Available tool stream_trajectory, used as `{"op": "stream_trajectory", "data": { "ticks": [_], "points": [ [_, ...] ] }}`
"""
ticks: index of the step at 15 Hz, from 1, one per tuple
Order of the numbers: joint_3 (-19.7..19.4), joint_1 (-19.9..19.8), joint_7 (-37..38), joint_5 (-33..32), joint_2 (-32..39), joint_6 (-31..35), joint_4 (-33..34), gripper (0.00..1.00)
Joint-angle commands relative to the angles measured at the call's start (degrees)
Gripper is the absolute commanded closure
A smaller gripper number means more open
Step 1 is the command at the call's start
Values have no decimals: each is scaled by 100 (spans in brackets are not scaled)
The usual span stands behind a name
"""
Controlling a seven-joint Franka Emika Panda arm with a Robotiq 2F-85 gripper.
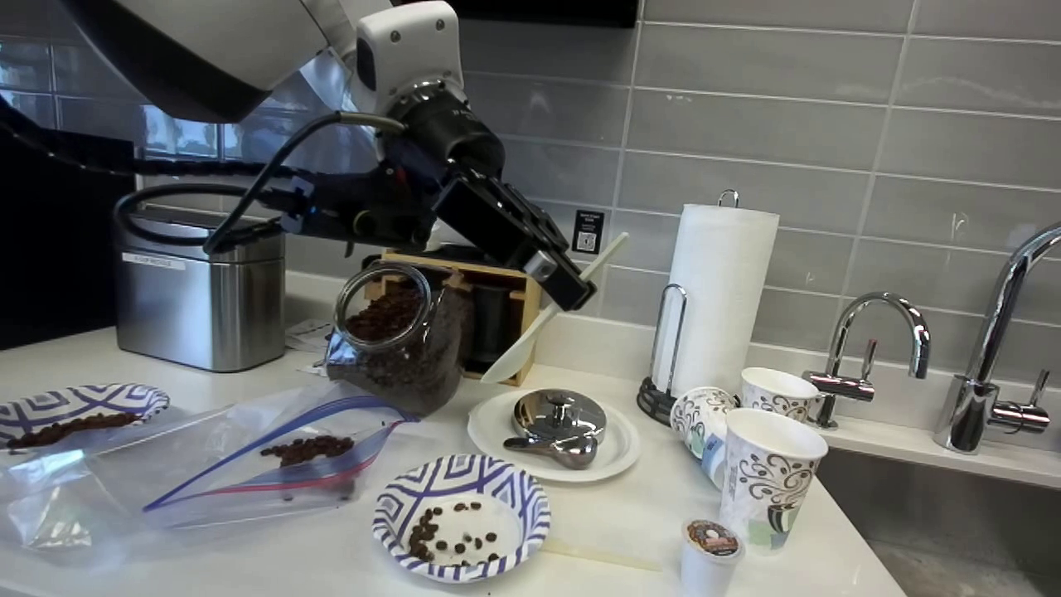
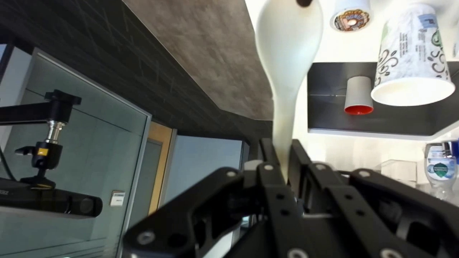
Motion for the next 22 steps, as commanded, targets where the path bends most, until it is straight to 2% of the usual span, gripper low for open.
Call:
{"op": "stream_trajectory", "data": {
  "ticks": [1,13,19,22],
  "points": [
    [62,153,429,-330,240,-521,200,97],
    [199,459,1200,-892,592,-1699,458,97],
    [188,442,1355,-759,661,-1700,519,97],
    [157,367,1192,-584,613,-1334,509,97]
  ]
}}
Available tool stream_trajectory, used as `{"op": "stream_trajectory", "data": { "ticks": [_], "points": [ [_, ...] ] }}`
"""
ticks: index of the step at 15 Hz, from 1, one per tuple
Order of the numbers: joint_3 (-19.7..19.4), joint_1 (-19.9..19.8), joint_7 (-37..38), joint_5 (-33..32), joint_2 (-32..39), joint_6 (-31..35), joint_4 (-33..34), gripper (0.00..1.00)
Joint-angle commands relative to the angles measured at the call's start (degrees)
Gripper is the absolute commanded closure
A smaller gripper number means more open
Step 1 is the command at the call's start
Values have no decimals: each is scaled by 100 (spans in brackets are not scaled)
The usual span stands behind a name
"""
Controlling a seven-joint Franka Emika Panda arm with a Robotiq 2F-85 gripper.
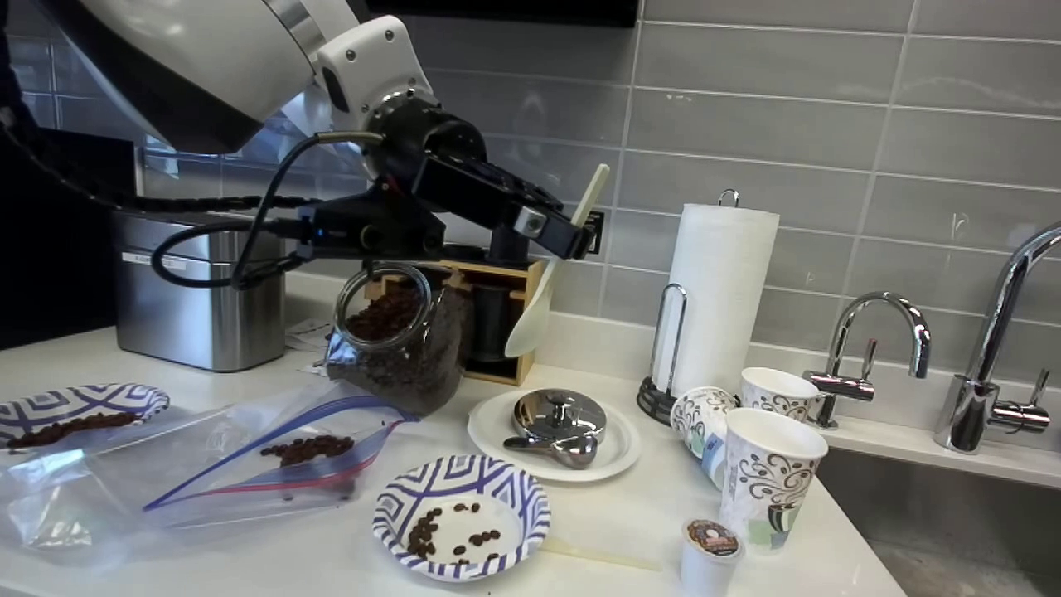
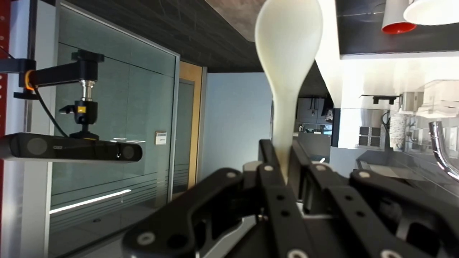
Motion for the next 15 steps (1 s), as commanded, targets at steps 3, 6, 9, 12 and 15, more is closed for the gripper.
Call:
{"op": "stream_trajectory", "data": {
  "ticks": [3,6,9,12,15],
  "points": [
    [-149,-263,-190,558,-120,1415,-122,97],
    [-329,-466,-407,827,-160,2643,-290,97],
    [-521,-678,-971,1420,-158,3661,-403,97],
    [-664,-840,-1884,2326,-155,4306,-488,97],
    [-744,-920,-3047,3448,-132,4561,-512,97]
  ]
}}
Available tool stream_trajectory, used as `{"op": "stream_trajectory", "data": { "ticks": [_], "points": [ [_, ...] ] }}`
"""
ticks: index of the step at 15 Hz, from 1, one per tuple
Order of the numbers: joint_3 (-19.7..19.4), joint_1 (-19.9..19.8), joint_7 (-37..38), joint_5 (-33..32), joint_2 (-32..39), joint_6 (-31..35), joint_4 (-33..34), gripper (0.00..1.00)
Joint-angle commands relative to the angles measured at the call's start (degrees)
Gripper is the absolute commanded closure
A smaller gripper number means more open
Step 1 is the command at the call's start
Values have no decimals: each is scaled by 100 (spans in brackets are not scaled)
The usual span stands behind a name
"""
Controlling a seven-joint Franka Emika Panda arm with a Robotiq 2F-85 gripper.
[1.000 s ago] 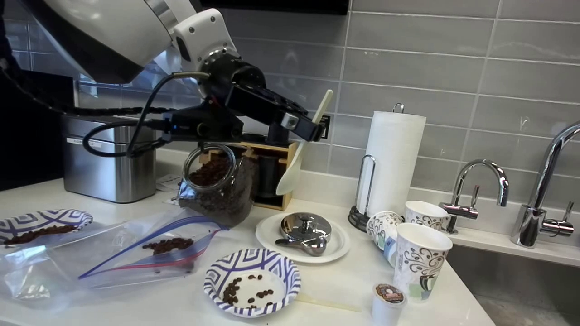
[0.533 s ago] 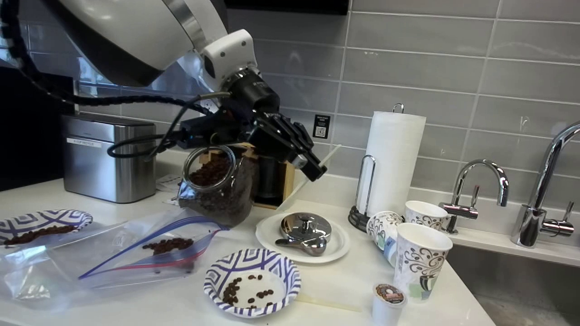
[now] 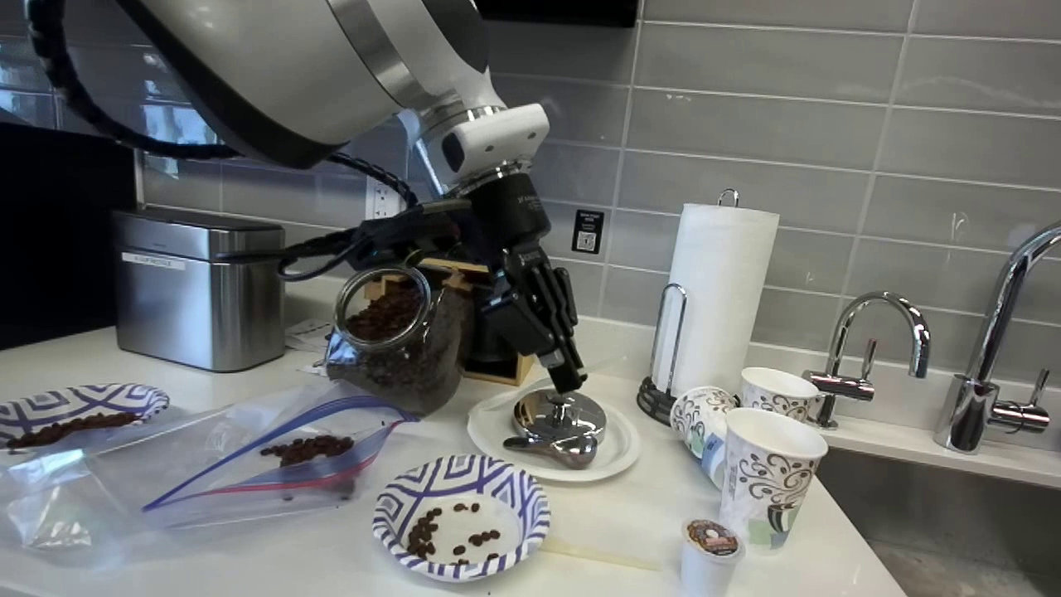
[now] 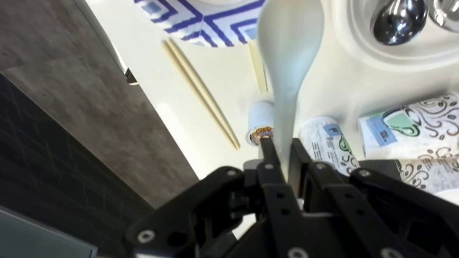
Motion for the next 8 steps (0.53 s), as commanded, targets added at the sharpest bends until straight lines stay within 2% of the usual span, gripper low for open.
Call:
{"op": "stream_trajectory", "data": {
  "ticks": [1,5,8],
  "points": [
    [-70,-87,-1378,1329,-89,275,-170,97],
    [-100,-97,-2902,2773,-1,0,-91,97],
    [-148,-73,-3421,3255,67,-357,6,97]
  ]
}}
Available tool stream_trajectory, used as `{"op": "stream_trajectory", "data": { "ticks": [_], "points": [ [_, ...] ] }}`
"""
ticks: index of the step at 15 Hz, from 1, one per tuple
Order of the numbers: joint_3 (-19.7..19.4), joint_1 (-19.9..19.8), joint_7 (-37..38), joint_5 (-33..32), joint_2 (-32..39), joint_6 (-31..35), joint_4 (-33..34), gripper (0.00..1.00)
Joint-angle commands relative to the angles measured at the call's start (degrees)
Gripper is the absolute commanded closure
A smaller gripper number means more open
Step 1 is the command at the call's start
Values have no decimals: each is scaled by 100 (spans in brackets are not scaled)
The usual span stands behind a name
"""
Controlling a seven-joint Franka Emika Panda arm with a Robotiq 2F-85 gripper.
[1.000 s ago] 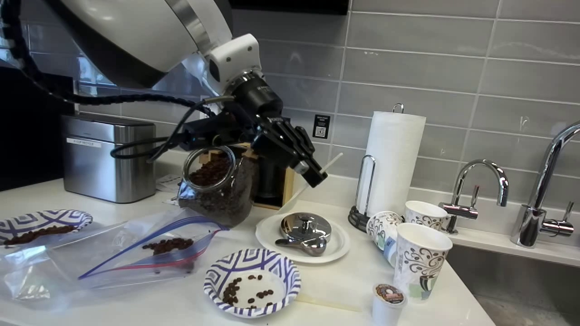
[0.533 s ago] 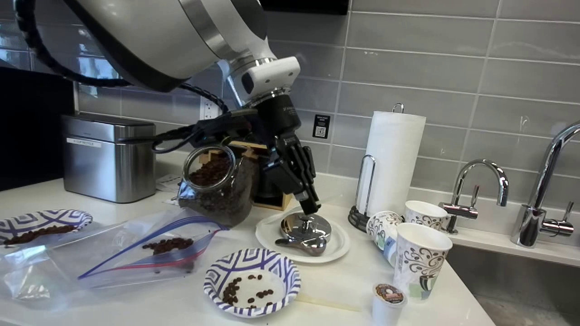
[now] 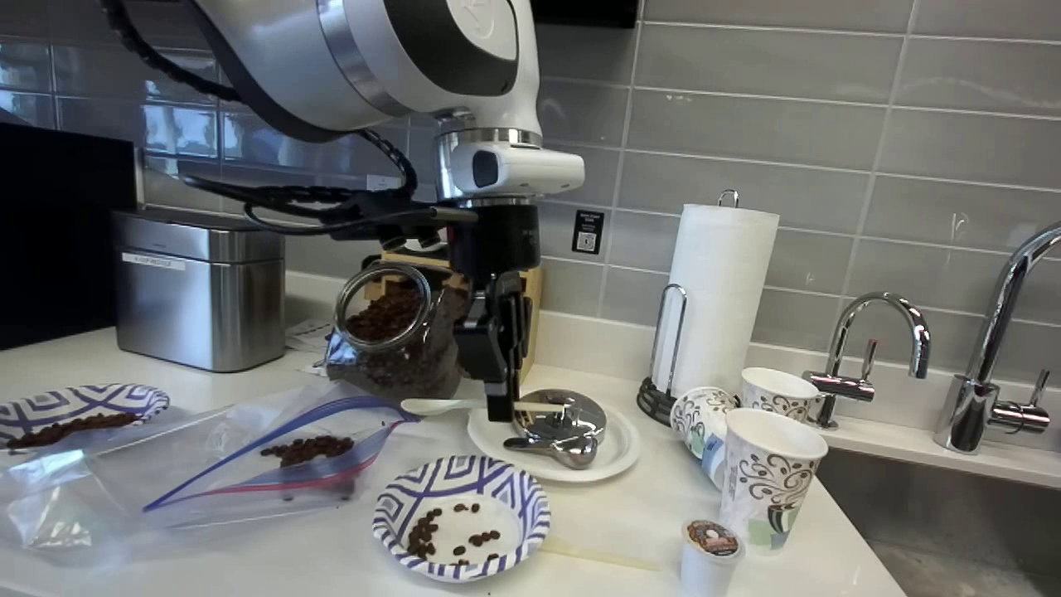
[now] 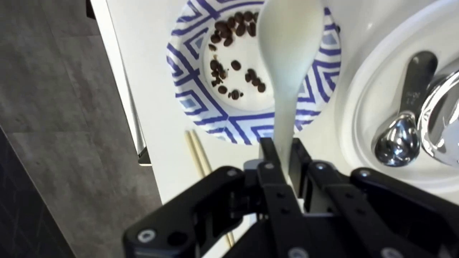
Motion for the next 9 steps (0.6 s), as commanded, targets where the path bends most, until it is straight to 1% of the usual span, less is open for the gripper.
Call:
{"op": "stream_trajectory", "data": {
  "ticks": [1,2,6,9],
  "points": [
    [-69,25,-652,575,40,-429,72,97],
    [-81,26,-763,628,35,-494,69,97],
    [-136,41,-822,568,129,-735,123,97],
    [-146,62,-830,547,253,-699,143,97]
  ]
}}
